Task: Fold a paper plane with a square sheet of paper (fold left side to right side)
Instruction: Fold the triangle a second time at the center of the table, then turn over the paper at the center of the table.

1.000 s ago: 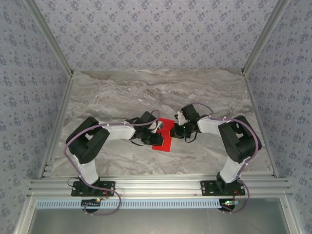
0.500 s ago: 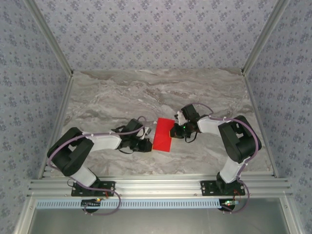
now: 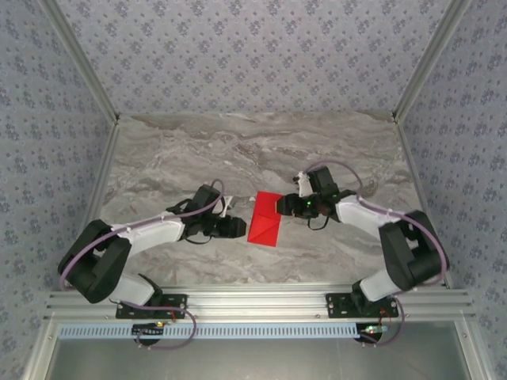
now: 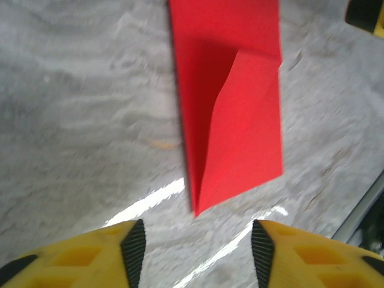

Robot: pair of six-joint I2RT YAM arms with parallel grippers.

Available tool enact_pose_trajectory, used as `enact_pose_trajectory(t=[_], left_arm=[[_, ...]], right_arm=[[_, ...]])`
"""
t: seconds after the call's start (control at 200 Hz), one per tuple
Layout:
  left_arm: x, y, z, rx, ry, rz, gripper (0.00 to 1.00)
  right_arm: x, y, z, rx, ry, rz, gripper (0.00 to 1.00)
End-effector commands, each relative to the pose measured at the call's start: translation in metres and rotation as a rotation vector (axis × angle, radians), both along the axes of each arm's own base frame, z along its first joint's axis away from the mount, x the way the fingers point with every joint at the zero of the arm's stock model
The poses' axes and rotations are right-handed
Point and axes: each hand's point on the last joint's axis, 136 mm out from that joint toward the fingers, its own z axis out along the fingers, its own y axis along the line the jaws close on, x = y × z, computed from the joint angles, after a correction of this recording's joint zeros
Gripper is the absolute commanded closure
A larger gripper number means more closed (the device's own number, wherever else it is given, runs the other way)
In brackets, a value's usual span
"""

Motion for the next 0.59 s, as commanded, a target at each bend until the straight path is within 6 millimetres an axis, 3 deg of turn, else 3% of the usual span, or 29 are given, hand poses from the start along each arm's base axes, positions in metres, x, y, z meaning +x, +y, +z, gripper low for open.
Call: enact_pose_trajectory(t=[0.0,0.13,0.37,0.59], left_arm=[[0.027,-0.021,0.02,-0.066,-0.068,-0.007,0.44],[0.041,-0.036,0.009,-0.074,-0.045,-0.016,0.42],[0.055,-0.053,-0.006,-0.073,-0.012,-0.044,0.44],[0.061,-0.066,-0.01,-0.102,0.008,-0.075,0.59]], right_arm=[[-0.005,-0.022,0.001,-0.031,-0.037,-0.062,0.34],[-0.02,-0.031,0.002,-0.027,-0.054,-0.075,0.23],[-0.034,-0.034,0.003,-0.014,-0.058,-0.059,0.21],[-0.037,-0.034,0.002,-0.016,-0.056,-0.047,0.21]])
